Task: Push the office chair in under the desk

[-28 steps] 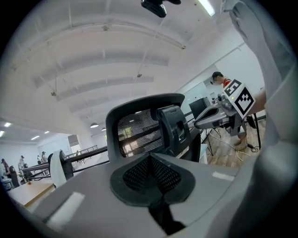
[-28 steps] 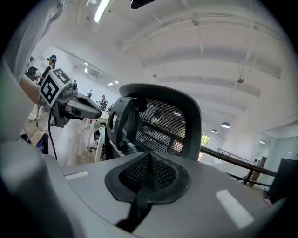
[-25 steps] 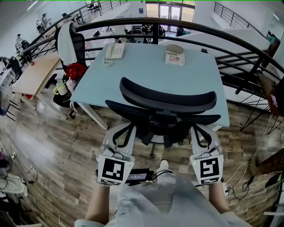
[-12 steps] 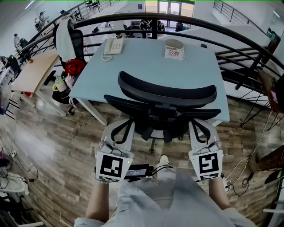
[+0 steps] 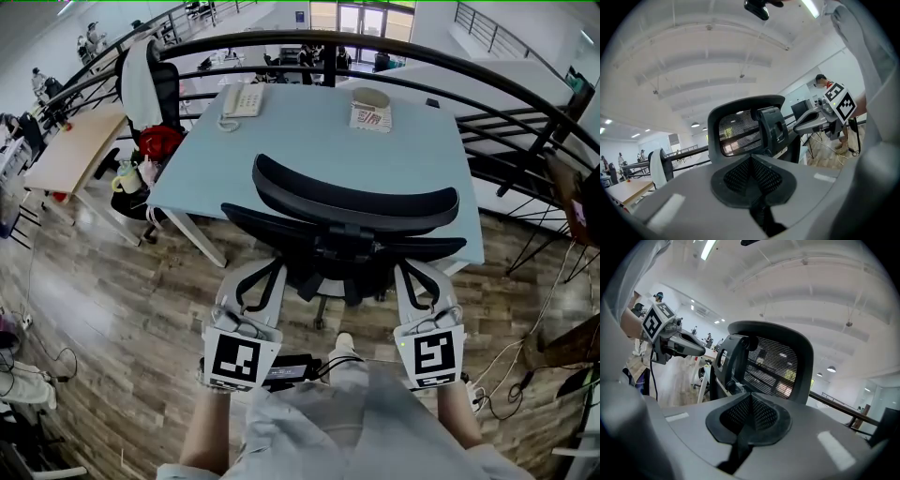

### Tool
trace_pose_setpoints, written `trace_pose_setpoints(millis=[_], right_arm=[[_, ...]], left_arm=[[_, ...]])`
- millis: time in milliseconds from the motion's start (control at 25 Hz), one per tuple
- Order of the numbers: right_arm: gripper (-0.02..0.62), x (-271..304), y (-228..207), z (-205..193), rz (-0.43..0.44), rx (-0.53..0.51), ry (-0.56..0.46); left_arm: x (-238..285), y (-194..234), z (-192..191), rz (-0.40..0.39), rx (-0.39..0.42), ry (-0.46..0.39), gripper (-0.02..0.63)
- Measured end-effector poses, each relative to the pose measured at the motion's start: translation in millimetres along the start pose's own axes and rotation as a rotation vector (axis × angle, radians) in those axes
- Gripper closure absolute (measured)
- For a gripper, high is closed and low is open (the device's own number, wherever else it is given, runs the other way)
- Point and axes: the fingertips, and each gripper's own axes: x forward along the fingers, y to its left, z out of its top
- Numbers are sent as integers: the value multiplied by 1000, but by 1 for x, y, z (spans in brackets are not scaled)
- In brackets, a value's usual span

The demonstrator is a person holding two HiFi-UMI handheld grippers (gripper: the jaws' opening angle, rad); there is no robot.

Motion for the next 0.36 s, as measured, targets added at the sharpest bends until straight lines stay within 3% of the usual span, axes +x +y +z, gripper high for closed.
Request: trace_pose_setpoints(millis=[360], right_arm=[[588,-4,3,-10,8,-1,34]], left_arm=[[-1,-11,-4,-22,1,28,601]])
